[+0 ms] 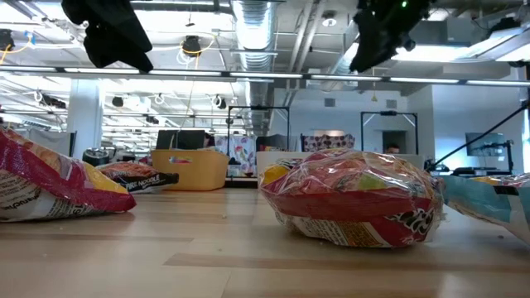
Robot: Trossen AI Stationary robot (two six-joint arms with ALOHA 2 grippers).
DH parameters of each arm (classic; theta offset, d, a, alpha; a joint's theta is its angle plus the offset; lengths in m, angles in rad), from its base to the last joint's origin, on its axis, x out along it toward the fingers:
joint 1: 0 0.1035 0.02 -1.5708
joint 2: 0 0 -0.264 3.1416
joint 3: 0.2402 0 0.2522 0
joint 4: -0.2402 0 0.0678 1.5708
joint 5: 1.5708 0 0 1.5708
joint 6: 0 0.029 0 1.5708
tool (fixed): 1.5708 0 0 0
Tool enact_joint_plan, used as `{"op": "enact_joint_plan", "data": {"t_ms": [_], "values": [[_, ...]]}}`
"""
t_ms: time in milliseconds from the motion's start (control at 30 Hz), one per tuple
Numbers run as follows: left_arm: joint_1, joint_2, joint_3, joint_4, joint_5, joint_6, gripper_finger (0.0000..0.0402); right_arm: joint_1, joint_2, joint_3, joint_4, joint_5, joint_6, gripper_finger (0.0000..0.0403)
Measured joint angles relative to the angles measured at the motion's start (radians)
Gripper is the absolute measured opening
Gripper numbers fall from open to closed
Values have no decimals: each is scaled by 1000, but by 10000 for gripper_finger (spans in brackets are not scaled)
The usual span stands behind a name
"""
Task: Sort Maruchan noodles
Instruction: Put the blue noodle pack into the orange bin
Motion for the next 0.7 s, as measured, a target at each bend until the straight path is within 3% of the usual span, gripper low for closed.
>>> {"op": "enact_joint_plan", "data": {"t_ms": [233,367,567,700], "values": [[69,0,0,25,1,42,176,95,-4,60,1,0,0,213],[96,1,-1,145,12,54,176,129,-4,90,1,0,0,214],[118,1,-1,337,115,78,176,151,-4,107,2,3,0,214],[119,1,-1,327,179,76,176,160,-4,107,1,3,0,214]]}}
